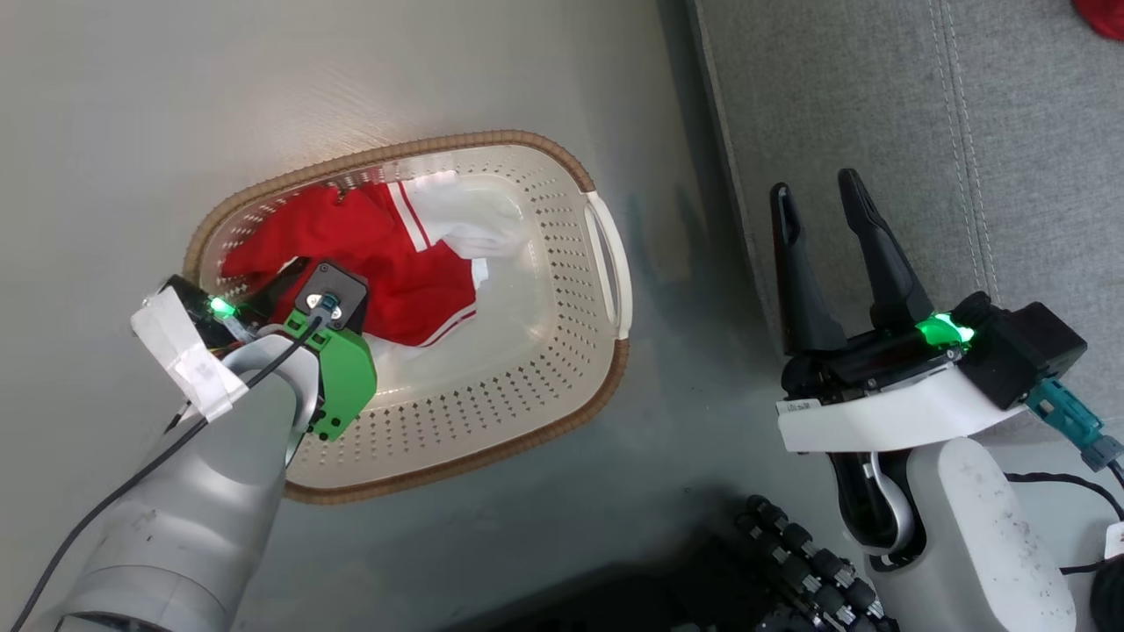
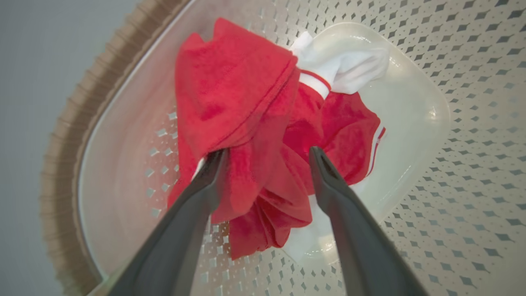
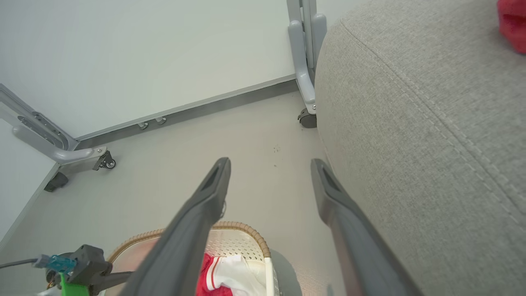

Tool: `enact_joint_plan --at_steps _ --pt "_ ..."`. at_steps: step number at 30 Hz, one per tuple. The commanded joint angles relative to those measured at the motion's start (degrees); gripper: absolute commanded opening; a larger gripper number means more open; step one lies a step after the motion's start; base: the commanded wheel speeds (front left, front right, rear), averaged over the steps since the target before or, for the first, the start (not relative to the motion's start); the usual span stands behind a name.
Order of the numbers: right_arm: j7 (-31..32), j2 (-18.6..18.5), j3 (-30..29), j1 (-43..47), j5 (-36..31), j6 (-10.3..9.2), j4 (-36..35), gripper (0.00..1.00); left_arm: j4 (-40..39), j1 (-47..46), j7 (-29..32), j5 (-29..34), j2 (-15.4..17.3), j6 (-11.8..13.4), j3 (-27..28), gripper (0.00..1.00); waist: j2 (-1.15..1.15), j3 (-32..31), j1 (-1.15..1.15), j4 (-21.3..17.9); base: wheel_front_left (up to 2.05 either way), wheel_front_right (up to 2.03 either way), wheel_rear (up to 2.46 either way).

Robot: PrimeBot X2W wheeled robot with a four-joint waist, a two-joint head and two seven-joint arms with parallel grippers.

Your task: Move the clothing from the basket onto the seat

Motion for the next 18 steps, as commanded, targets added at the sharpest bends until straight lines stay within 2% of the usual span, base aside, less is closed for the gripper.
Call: enact_joint_plan --at_steps 1,4,12,18 --pt "-0.17 -0.03 0.25 -1.12 0.58 0.00 -0.21 1.00 0.40 -1.24 0.39 0.68 1.00 0.36 -0.27 1.00 0.00 2.16 -0.01 -2.24 0.00 0.00 0.00" --pt "-0.17 -0.02 0.68 -1.34 1.74 0.00 -0.19 1.00 1.11 -1.77 1.37 0.66 2.01 0.83 -0.47 1.00 0.00 2.92 -0.01 -3.27 0.00 0.00 0.00" --pt "-0.18 -0.02 1.51 -1.75 3.31 0.00 -0.58 1.00 2.39 -2.50 5.75 1.92 4.35 4.33 -2.41 1.00 0.00 4.32 -0.01 -5.18 0.00 0.00 0.00" --pt "-0.18 -0.02 2.15 -2.21 4.08 0.00 -0.75 1.00 2.87 -2.91 8.33 1.14 5.46 5.23 -2.45 1.00 0.00 5.36 -0.01 -5.87 0.00 0.00 0.00"
